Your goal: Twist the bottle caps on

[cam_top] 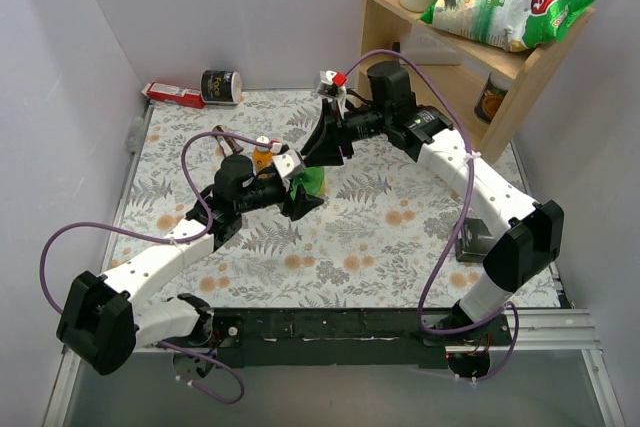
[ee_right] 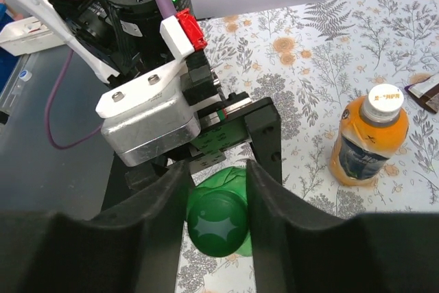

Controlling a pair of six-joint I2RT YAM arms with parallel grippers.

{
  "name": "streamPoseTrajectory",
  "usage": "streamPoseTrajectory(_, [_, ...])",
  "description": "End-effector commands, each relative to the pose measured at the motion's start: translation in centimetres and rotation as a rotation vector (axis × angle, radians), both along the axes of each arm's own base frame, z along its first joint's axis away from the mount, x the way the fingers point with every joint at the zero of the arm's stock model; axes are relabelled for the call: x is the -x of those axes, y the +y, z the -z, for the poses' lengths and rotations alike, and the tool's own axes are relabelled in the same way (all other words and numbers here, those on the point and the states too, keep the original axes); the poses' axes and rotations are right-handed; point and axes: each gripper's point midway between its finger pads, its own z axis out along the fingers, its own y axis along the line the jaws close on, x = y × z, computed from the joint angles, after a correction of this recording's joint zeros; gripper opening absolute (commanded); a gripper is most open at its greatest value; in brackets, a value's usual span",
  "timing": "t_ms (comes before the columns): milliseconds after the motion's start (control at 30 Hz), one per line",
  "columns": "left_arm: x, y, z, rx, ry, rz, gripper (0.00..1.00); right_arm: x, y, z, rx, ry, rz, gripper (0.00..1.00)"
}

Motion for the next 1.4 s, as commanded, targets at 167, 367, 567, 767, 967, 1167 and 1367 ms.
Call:
streamPoseTrajectory(167, [-0.1, -0.2, -3.0, 0.071, -0.056, -0.012, 0.00, 0.6, 0.8, 0.2, -0.029, 0.063, -0.065, 0.09])
streamPoseTrajectory(367, [-0.4, -0.3, -2.9, 0.076, -0.043, -0.020, 0.25, 0.2, 0.9, 0.7, -0.025, 0.067, -0.045, 0.01])
streamPoseTrajectory(567, [-0.9, 1.3, -1.7, 0.031, -0.015, -0.117, 0.98, -0.9, -0.3, -0.2, 0.023, -0.051, -0.016, 0.01])
streamPoseTrajectory(767, [2.8, 3.9, 4.6, -0.209, 0.033, -0.030, 0.98, -1.5, -3.2, 1.8, 0.163, -0.155, 0.002, 0.01])
streamPoseTrajectory(967, [8.5, 6.1, 9.4, -0.360, 0.076, 0.175, 0.98, -3.2, -7.1, 5.6, 0.245, -0.259, 0.079, 0.01])
streamPoseTrajectory(1167, [9.9, 6.8, 11.3, -0.411, 0.097, 0.234, 0.98, -4.7, -8.2, 7.6, 0.181, -0.267, 0.116, 0.01])
streamPoseTrajectory(1367, [9.9, 6.9, 12.0, -0.432, 0.121, 0.243, 0.98, -5.1, -8.2, 10.6, 0.179, -0.285, 0.117, 0.01])
